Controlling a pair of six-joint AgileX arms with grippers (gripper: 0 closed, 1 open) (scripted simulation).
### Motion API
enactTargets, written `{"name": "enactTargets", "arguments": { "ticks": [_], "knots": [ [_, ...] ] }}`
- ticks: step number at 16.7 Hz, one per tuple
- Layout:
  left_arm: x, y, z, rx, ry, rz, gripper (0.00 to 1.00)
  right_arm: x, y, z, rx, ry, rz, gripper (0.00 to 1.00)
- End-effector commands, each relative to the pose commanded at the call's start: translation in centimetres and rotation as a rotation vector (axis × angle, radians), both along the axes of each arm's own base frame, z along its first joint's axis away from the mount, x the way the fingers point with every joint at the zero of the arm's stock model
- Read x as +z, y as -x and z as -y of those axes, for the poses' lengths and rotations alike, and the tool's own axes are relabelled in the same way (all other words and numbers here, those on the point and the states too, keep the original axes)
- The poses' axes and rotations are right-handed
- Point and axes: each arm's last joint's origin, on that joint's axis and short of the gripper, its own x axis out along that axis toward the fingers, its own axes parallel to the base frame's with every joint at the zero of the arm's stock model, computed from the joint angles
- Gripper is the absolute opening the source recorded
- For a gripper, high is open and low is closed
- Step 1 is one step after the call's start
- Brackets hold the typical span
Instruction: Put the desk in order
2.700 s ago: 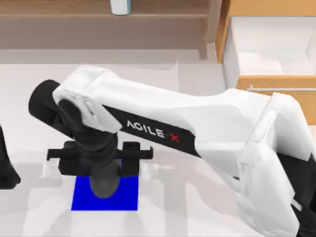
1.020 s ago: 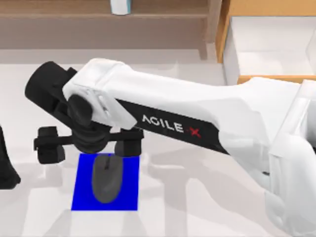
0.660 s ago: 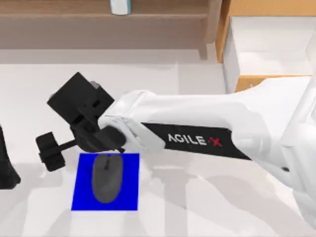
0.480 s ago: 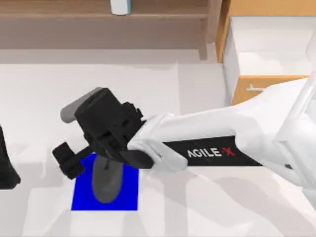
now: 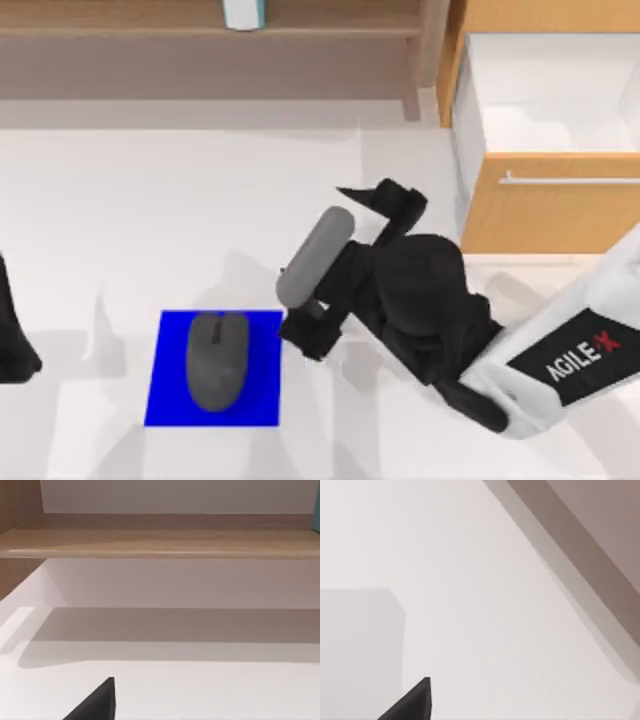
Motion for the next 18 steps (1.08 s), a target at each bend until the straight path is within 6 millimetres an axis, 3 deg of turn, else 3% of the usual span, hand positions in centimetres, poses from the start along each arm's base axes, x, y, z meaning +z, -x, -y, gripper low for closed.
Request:
{"name": "enactTargets", "arguments": {
  "ticks": [6, 10, 14, 18],
  "knots": [
    [0.0, 0.0, 0.0, 0.000, 0.000, 0.000, 1.00, 1.9, 1.9, 10.4, -0.182, 0.326, 0.413, 1.00],
    [0.0, 0.0, 0.0, 0.000, 0.000, 0.000, 1.00, 1.9, 2.9, 15.7, -0.325, 0.572, 0.488, 1.00],
    [0.0, 0.0, 0.0, 0.000, 0.000, 0.000, 1.00, 1.5, 3.3, 18.3, -0.375, 0.731, 0.498, 1.00],
    [0.0, 0.0, 0.0, 0.000, 0.000, 0.000, 1.00, 1.3, 3.4, 19.0, -0.377, 0.784, 0.502, 1.00]
  ]
}}
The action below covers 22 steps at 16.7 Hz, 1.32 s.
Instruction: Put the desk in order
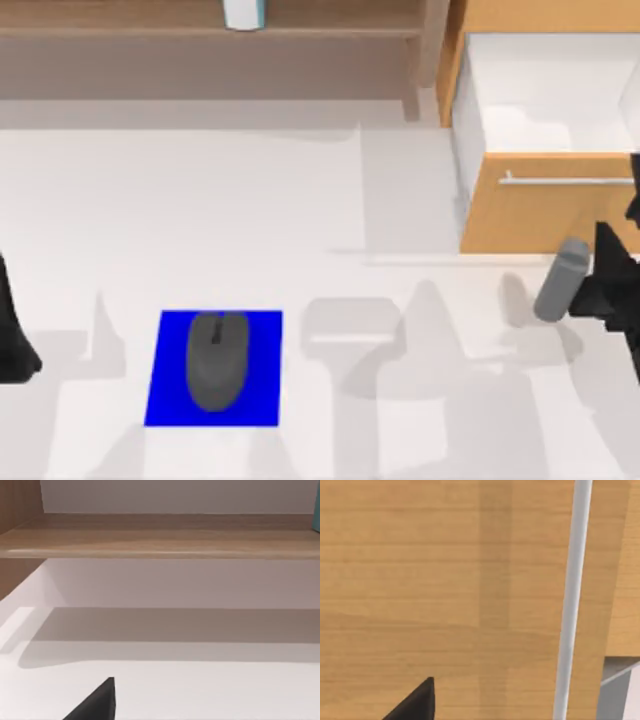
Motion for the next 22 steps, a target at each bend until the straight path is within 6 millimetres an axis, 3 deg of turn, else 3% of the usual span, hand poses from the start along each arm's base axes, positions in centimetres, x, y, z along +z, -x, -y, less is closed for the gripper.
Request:
{"name": "enactTargets", "arguments": {
  "ticks": [6, 12, 16, 22],
  "knots": [
    [0.0, 0.0, 0.0, 0.000, 0.000, 0.000, 1.00, -0.1, -0.1, -0.1, 0.002, 0.001, -0.005, 1.00],
    [0.0, 0.0, 0.0, 0.000, 0.000, 0.000, 1.00, 0.0, -2.4, 0.0, 0.000, 0.000, 0.000, 1.00],
    [0.0, 0.0, 0.0, 0.000, 0.000, 0.000, 1.00, 0.0, -2.5, 0.0, 0.000, 0.000, 0.000, 1.00],
    [0.0, 0.0, 0.0, 0.000, 0.000, 0.000, 1.00, 0.0, -2.5, 0.0, 0.000, 0.000, 0.000, 0.55]
  ]
}}
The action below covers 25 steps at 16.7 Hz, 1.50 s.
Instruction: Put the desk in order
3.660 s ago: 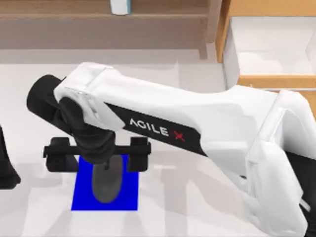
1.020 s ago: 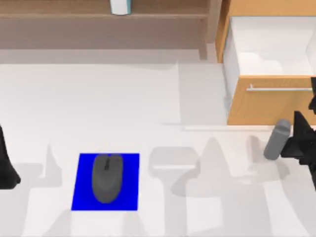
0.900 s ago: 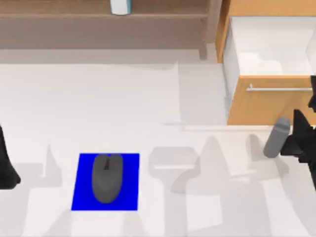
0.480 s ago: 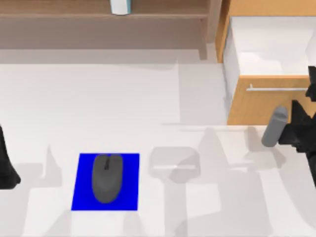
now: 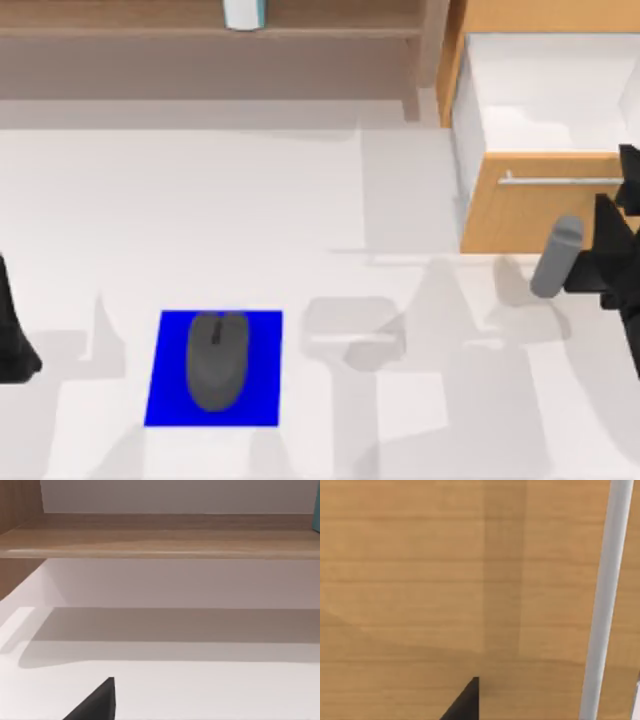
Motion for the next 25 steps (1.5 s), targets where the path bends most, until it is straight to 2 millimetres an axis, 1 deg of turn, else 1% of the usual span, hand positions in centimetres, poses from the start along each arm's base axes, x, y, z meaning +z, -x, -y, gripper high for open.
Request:
{"name": "enactTargets", "arguments": {
  "ticks": [7, 8, 17, 19, 25],
  "knots": [
    [0.0, 0.0, 0.0, 0.000, 0.000, 0.000, 1.00, 0.0, 0.0, 0.0, 0.000, 0.000, 0.000, 0.02],
    [0.0, 0.0, 0.0, 0.000, 0.000, 0.000, 1.00, 0.0, 0.0, 0.0, 0.000, 0.000, 0.000, 0.00],
    [0.0, 0.0, 0.0, 0.000, 0.000, 0.000, 1.00, -0.1, 0.0, 0.0, 0.000, -0.001, -0.005, 0.00],
    [0.0, 0.0, 0.0, 0.000, 0.000, 0.000, 1.00, -0.1, -0.9, 0.0, -0.001, -0.002, -0.003, 0.00],
    [0.0, 0.0, 0.0, 0.000, 0.000, 0.000, 1.00, -0.1, -5.4, 0.0, 0.001, -0.001, -0.004, 0.00]
  ]
}}
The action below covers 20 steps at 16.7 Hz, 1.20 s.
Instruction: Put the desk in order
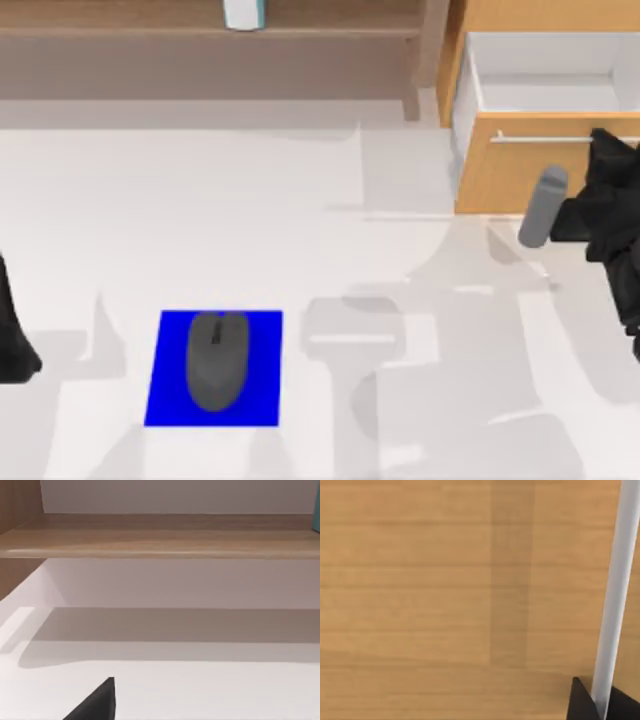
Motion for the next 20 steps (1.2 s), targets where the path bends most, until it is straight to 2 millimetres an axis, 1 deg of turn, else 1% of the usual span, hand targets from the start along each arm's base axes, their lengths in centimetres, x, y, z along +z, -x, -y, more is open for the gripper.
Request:
{"name": "enactTargets", "arguments": {
  "ticks": [2, 6, 8, 10, 16, 18, 20],
  "knots": [
    [0.0, 0.0, 0.0, 0.000, 0.000, 0.000, 1.00, 0.0, -0.8, 0.1, 0.000, 0.000, -0.002, 0.00],
    [0.0, 0.0, 0.0, 0.000, 0.000, 0.000, 1.00, 0.0, -0.7, 0.0, 0.002, -0.002, -0.004, 0.00],
    [0.0, 0.0, 0.0, 0.000, 0.000, 0.000, 1.00, 0.1, -1.1, 0.0, 0.000, -0.003, 0.001, 0.00],
    [0.0, 0.0, 0.0, 0.000, 0.000, 0.000, 1.00, 0.2, -2.2, 0.0, -0.002, -0.004, 0.004, 0.00],
    [0.0, 0.0, 0.0, 0.000, 0.000, 0.000, 1.00, 0.0, -6.3, 0.0, 0.001, -0.002, -0.003, 0.00],
    [0.0, 0.0, 0.0, 0.000, 0.000, 0.000, 1.00, 0.0, -7.0, 0.1, 0.002, -0.002, -0.004, 0.00],
    [0.0, 0.0, 0.0, 0.000, 0.000, 0.000, 1.00, 0.0, -7.0, 0.1, 0.002, -0.002, -0.004, 0.00]
  ]
}}
